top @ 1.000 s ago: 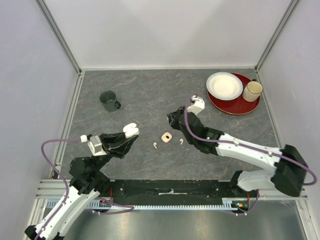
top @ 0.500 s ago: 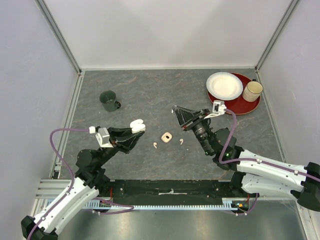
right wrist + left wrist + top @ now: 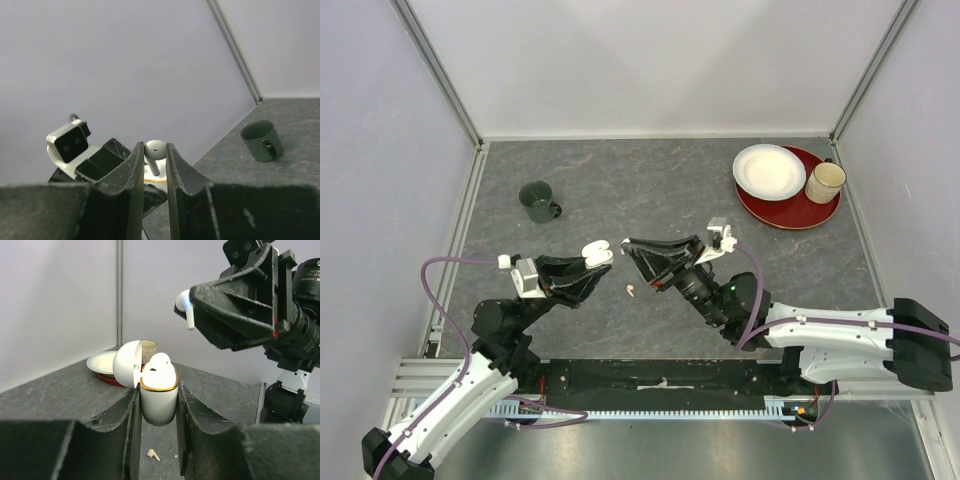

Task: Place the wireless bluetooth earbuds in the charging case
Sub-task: Place the earbud in the charging case.

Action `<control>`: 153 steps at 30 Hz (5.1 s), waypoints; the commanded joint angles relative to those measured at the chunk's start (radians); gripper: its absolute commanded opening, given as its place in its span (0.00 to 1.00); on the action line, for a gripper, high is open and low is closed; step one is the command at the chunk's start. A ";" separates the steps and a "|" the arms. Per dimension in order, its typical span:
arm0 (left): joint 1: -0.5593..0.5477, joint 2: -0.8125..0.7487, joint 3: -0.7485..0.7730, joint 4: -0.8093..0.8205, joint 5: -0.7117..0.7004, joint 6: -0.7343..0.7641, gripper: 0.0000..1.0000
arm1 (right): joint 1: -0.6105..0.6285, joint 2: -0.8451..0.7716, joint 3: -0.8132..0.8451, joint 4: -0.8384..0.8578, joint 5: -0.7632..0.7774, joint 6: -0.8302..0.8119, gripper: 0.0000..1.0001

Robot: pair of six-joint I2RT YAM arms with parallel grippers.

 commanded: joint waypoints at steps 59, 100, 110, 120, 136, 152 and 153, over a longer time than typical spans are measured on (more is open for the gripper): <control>-0.002 -0.084 -0.029 0.075 0.017 0.012 0.02 | 0.136 0.294 0.139 0.153 0.107 -0.114 0.00; -0.002 -0.098 -0.041 0.075 0.006 0.009 0.02 | 0.146 0.300 0.157 0.107 0.186 -0.173 0.00; -0.002 -0.091 -0.041 0.083 0.001 0.012 0.02 | 0.171 0.314 0.185 0.096 0.201 -0.242 0.00; -0.002 -0.098 -0.057 0.101 -0.034 0.015 0.02 | 0.186 0.335 0.208 0.110 0.221 -0.256 0.00; -0.002 -0.113 -0.067 0.118 -0.111 0.041 0.02 | 0.241 0.346 0.212 0.090 0.319 -0.378 0.02; -0.002 -0.128 -0.066 0.091 -0.051 0.047 0.02 | 0.241 0.334 0.254 0.036 0.333 -0.395 0.22; -0.002 -0.131 -0.064 0.085 -0.052 0.049 0.02 | 0.241 0.328 0.255 0.033 0.336 -0.394 0.24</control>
